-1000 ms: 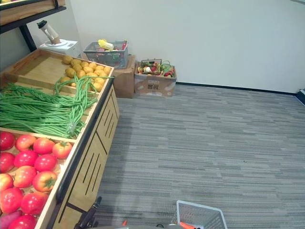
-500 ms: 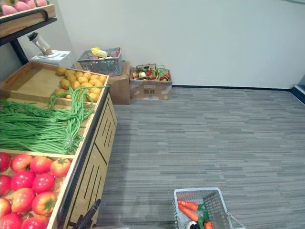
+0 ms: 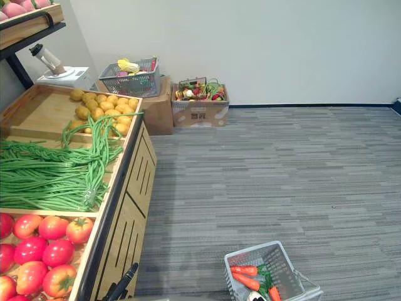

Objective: Pick vegetable in the basket

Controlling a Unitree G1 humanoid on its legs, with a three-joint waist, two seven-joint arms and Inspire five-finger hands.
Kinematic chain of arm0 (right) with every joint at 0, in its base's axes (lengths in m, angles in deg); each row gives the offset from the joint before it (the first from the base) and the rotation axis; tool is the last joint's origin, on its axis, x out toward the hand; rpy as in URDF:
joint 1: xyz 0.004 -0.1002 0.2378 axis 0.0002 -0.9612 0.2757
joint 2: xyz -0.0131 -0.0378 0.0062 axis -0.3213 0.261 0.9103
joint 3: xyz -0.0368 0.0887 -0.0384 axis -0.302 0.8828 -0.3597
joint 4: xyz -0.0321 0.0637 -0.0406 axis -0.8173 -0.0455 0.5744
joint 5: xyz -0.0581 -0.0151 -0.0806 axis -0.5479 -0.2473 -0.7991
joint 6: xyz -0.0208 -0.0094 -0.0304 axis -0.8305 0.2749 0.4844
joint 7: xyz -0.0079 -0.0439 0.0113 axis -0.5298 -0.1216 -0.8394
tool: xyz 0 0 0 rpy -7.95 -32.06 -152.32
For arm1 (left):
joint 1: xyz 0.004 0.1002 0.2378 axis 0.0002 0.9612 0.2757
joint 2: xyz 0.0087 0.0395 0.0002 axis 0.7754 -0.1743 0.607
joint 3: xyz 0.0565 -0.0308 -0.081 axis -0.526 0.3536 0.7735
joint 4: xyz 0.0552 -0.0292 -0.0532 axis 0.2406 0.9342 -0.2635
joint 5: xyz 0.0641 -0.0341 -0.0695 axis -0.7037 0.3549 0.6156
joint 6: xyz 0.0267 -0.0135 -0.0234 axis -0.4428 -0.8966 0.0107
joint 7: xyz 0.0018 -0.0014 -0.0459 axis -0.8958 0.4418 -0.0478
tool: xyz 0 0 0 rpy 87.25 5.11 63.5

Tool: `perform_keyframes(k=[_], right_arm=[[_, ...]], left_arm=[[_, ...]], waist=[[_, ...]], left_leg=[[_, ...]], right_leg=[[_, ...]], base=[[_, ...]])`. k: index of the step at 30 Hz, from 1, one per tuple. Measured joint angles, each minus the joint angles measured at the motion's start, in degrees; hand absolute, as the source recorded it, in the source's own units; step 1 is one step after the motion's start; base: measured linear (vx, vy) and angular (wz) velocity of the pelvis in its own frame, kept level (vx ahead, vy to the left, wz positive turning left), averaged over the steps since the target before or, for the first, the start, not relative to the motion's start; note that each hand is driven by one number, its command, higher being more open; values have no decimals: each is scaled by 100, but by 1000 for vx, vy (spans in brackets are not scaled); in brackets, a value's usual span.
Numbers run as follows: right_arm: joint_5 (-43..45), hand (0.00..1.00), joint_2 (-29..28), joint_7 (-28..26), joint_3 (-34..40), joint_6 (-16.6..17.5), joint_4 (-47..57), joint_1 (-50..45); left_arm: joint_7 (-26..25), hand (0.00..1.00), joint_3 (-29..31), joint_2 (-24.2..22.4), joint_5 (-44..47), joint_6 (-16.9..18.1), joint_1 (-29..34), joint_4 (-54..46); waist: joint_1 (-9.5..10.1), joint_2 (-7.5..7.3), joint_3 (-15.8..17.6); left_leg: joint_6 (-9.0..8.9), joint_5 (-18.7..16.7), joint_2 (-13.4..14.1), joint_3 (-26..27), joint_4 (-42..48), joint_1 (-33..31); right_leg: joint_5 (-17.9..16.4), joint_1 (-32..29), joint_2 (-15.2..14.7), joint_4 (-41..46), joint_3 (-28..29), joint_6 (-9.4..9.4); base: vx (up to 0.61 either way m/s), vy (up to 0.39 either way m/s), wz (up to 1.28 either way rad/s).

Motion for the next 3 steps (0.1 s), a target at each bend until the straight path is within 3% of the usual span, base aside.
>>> perform_keyframes(k=[3], right_arm=[[1,0,7,0,-11,-17,0,5]], left_arm=[[-5,100,-148,68,-194,-100,-7,0]], waist=[[1,-6,-1]], left_leg=[[-10,96,-11,4,-123,2]], right_leg=[[88,-3,4,-109,-4,-13]], base=[[-29,-13,0]])
